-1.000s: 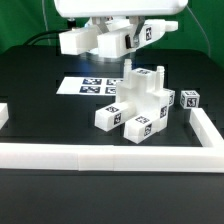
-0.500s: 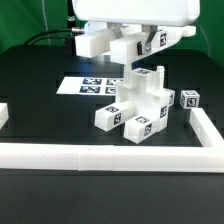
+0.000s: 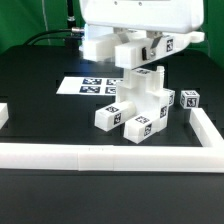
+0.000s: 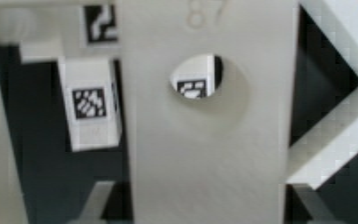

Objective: Assemble chair

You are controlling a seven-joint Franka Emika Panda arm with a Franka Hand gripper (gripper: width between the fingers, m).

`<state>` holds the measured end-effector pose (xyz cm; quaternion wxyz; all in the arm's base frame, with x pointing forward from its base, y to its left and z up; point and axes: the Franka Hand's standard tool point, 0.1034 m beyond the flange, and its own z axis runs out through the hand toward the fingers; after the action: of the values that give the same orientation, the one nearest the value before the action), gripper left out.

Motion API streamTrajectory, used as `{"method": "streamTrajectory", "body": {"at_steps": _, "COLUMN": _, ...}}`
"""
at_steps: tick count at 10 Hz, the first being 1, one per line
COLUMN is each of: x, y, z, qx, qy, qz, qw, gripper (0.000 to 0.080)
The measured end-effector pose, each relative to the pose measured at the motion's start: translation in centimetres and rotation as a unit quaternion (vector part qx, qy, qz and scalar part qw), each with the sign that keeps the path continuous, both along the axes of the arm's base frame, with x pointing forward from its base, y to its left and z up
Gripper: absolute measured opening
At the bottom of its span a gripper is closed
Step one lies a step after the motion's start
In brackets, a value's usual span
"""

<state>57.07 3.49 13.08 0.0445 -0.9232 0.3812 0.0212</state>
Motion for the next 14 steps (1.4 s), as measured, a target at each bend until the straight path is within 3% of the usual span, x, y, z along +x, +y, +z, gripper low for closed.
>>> {"method": "streamTrajectory", "body": {"at_steps": 2, "x": 0.1, "y": 0.0, "z": -1.2, "qx": -0.005, "qy": -0.002, "qz": 0.003, "qw": 1.0, "gripper": 0.0284}}
{"method": "streamTrajectory", "body": {"at_steps": 9, "x": 0.0, "y": 1.1, "z": -1.2, "qx": -0.005, "qy": -0.002, "qz": 0.011, "qw": 1.0, "gripper": 0.0284}}
{"method": "streamTrajectory", "body": {"at_steps": 14, "x": 0.0, "y": 1.1, "z": -1.2, "qx": -0.005, "qy": -0.004, "qz": 0.032, "qw": 0.999, "gripper": 0.0284}}
